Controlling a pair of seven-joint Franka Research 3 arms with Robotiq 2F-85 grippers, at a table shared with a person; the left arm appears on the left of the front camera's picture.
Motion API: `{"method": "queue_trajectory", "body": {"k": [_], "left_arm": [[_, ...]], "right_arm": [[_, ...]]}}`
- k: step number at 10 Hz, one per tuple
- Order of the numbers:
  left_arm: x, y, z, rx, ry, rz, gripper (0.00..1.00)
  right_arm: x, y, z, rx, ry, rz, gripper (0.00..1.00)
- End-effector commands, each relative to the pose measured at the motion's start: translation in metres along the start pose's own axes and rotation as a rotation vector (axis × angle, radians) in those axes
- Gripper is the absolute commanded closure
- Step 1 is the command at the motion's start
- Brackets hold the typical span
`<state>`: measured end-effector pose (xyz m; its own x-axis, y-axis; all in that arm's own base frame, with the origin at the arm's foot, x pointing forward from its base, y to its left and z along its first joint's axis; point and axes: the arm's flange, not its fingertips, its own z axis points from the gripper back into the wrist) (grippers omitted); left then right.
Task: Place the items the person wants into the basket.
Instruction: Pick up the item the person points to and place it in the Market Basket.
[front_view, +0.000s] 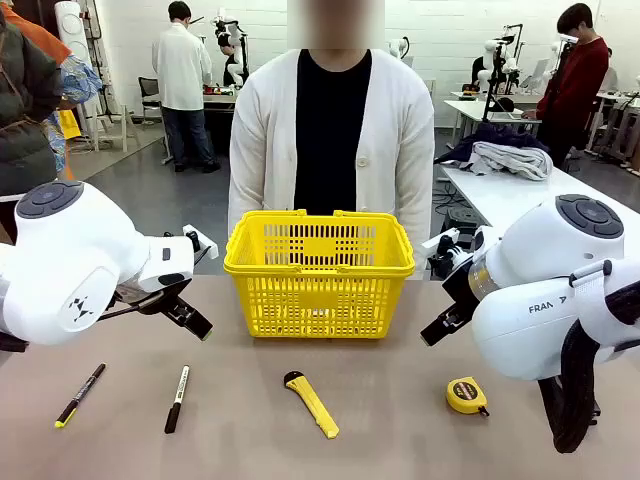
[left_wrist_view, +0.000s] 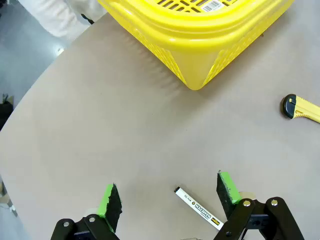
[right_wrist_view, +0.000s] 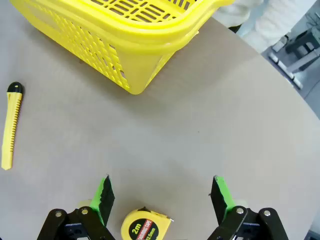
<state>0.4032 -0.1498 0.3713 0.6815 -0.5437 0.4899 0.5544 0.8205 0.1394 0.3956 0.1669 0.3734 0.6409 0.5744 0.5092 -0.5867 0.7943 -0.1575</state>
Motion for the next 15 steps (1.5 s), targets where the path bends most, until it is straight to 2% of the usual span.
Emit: {"method": "queue_trajectory", "body": {"k": [1, 15], "left_arm": [[0.0000, 0.0000, 0.0000, 0.000, 0.000, 0.000, 0.00], [0.0000, 0.0000, 0.0000, 0.000, 0.000, 0.000, 0.00]], "right_arm": [[0.0000, 0.0000, 0.0000, 0.000, 0.000, 0.000, 0.00], [0.0000, -0.0001, 0.0000, 0.000, 0.000, 0.000, 0.00]]}}
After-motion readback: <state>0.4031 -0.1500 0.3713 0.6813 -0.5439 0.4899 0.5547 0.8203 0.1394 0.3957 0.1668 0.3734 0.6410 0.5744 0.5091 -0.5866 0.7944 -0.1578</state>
